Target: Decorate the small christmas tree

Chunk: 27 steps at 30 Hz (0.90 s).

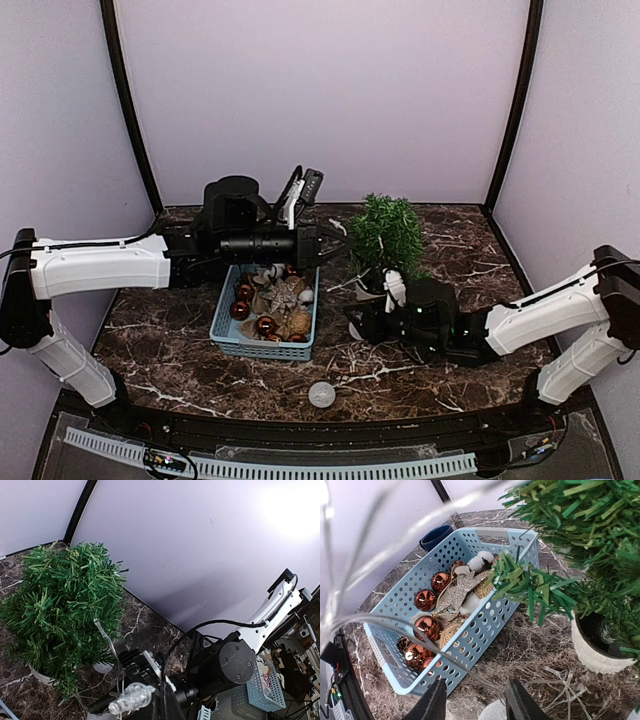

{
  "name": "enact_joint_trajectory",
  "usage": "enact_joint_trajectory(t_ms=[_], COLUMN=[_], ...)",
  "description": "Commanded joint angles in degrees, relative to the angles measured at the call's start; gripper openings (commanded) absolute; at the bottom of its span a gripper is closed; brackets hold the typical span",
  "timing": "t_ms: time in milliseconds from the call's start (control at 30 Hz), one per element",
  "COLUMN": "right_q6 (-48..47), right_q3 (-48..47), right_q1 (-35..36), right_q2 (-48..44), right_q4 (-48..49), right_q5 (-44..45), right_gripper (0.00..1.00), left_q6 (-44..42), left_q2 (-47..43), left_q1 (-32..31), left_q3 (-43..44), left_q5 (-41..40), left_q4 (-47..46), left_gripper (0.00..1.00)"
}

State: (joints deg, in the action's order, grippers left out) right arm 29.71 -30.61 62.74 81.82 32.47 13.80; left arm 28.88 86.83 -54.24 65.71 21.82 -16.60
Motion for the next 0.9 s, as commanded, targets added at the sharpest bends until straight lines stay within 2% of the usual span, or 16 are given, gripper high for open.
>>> enact_joint_trajectory(t_ms=[0,167,367,533,667,767,867], right_q6=[-0.44,0.43,2.42,4.72,9.20,9.94,8.66], right_q3=[-3.51,-4.67,-1.91,-0.26,-2.21,-6.47,-13.17], right_q1=[0.45,0.21,0.25,0.37,0.37,0.28,0.04], right_q2=[3.30,4.65,-3.43,-17.26,-29.40,-34.85,-35.70], right_q4=[4.65,4.38,-0.63,-17.12,-34.72,-46.93,-56.09], right_q5=[2.02,4.97,7.44,11.04,16.29,20.68,23.70], right_gripper=[0.31,0.01,0.00,0.00,0.00,0.00,0.00], left_q6=[-0.56,-0.91,-2.05,-3.84,-5.12,-5.47,-5.71], left_q2=[-2.57,-3.60,-5.67,-5.89,-5.28,-4.61,-2.66], left_q1=[-0.17,-0.18,-0.09,0.09,0.54,1.06,1.57], left_q3=[1.70,1.02,-1.13,-1.67,-1.33,-0.61,1.31], left_q5=[0.82,0.05,-3.13,-5.60,-7.84,-7.89,-6.19], left_q4=[-0.01,0.81,2.85,6.36,9.83,10.00,10.09], left_gripper=[0.00,0.00,0.00,0.00,0.00,0.00,0.00])
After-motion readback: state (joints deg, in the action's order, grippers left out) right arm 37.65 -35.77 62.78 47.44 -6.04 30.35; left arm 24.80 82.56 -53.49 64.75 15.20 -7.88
